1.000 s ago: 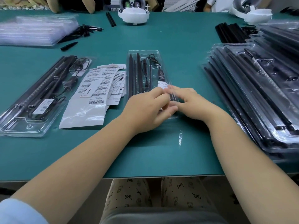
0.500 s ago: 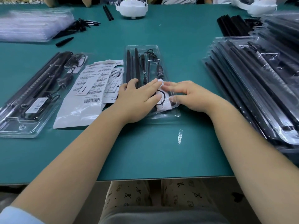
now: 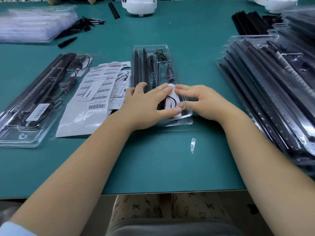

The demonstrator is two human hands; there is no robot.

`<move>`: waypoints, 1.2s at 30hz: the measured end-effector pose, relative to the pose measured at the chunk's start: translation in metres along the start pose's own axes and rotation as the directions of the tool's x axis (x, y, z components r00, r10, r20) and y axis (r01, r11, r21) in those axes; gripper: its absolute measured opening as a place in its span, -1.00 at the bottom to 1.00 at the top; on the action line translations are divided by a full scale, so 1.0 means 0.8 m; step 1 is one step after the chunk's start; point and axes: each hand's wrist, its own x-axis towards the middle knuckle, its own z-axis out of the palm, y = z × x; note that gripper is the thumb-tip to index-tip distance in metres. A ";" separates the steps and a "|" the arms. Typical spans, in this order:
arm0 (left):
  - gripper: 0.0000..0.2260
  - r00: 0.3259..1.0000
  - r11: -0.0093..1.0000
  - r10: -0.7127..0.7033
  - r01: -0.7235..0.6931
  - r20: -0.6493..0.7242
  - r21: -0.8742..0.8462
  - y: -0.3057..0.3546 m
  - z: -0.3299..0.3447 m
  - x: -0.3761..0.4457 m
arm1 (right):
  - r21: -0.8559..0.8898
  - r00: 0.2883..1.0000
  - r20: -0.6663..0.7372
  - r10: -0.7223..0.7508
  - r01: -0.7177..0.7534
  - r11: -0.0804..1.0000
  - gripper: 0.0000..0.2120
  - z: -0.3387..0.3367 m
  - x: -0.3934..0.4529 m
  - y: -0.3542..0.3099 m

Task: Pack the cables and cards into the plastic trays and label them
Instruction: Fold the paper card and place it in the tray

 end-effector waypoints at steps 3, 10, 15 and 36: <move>-0.24 1.000 1.000 -0.003 0.003 0.002 0.005 -0.001 0.000 0.000 | 0.075 0.997 0.072 0.023 -0.028 0.997 -0.57 -0.003 0.005 0.001; -0.28 1.000 0.998 0.004 -0.005 0.022 0.066 0.000 -0.001 0.000 | 0.213 0.954 -0.229 0.191 -0.142 0.967 -0.75 0.011 0.008 -0.008; -0.26 0.998 0.990 -0.009 -0.001 0.065 0.142 0.005 -0.006 0.004 | 0.430 0.861 -0.430 0.271 -0.068 0.900 -0.78 0.000 -0.004 -0.006; -0.19 0.994 0.994 0.104 -0.102 0.044 -0.047 -0.012 -0.002 -0.012 | 0.173 0.969 -0.121 0.214 -0.192 0.966 -0.82 -0.008 -0.023 -0.012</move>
